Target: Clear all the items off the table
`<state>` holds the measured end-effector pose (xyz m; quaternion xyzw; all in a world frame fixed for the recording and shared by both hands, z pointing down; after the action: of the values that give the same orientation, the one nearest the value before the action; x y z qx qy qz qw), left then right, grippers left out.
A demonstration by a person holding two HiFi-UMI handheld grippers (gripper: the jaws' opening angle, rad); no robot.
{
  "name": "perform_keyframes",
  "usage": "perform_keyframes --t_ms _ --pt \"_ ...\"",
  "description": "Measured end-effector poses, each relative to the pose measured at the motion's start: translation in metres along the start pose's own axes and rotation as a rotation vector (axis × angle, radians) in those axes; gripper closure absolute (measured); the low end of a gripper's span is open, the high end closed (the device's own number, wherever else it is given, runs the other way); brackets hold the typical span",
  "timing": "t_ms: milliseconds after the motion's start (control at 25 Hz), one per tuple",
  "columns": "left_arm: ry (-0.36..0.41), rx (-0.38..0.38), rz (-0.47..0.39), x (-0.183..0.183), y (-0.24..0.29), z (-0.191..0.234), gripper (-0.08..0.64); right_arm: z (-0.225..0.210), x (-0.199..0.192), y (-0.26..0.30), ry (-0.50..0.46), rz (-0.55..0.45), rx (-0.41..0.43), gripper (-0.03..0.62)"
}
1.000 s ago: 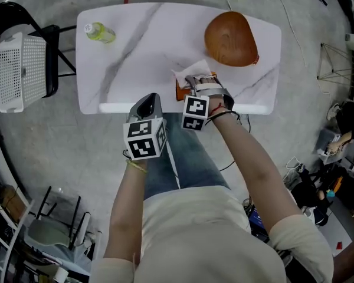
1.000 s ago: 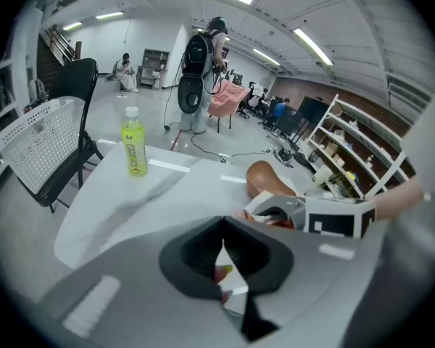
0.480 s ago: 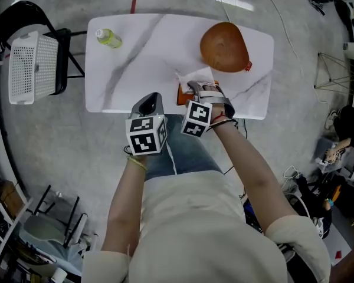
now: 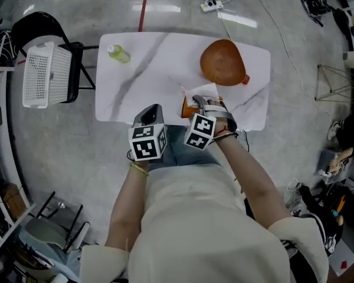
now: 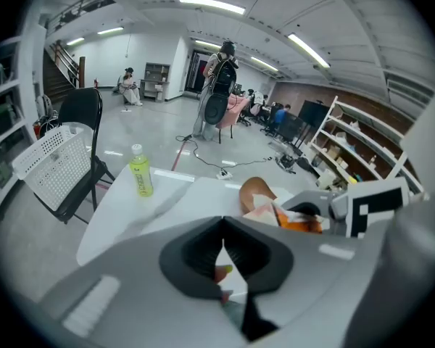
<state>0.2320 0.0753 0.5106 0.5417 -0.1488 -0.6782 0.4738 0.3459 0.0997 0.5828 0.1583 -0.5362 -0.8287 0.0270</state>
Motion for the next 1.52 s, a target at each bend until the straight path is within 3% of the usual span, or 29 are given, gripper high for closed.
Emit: perform_keyframes --t_ms 280,720,1160,1520 --pt "-0.065 0.011 -0.058 0.01 -0.02 0.0 0.551 -0.018 0.007 -0.023 0.014 -0.015 -0.022 0.298" --pt "-0.133 0.099 -0.157 0.023 -0.056 0.029 0.551 -0.018 0.036 -0.033 -0.101 -0.062 -0.005 0.296" --pt "-0.181 0.14 -0.214 0.012 -0.106 0.094 0.551 -0.006 0.118 -0.035 -0.18 -0.1 -0.024 0.296" --pt "-0.158 0.117 -0.226 0.015 -0.16 0.164 0.551 0.012 0.21 -0.035 -0.188 -0.086 -0.04 0.295"
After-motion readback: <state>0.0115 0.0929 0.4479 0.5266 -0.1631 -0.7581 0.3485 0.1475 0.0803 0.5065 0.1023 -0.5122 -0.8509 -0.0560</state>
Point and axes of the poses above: the fingertips, and each gripper's own axes: y forward along the fingers, z to its left, x out of its top, the point moved 1 cm from there along -y, backward along the fingers, and after that the axes turned 10 degrees about -x, right-handed, at the moved point
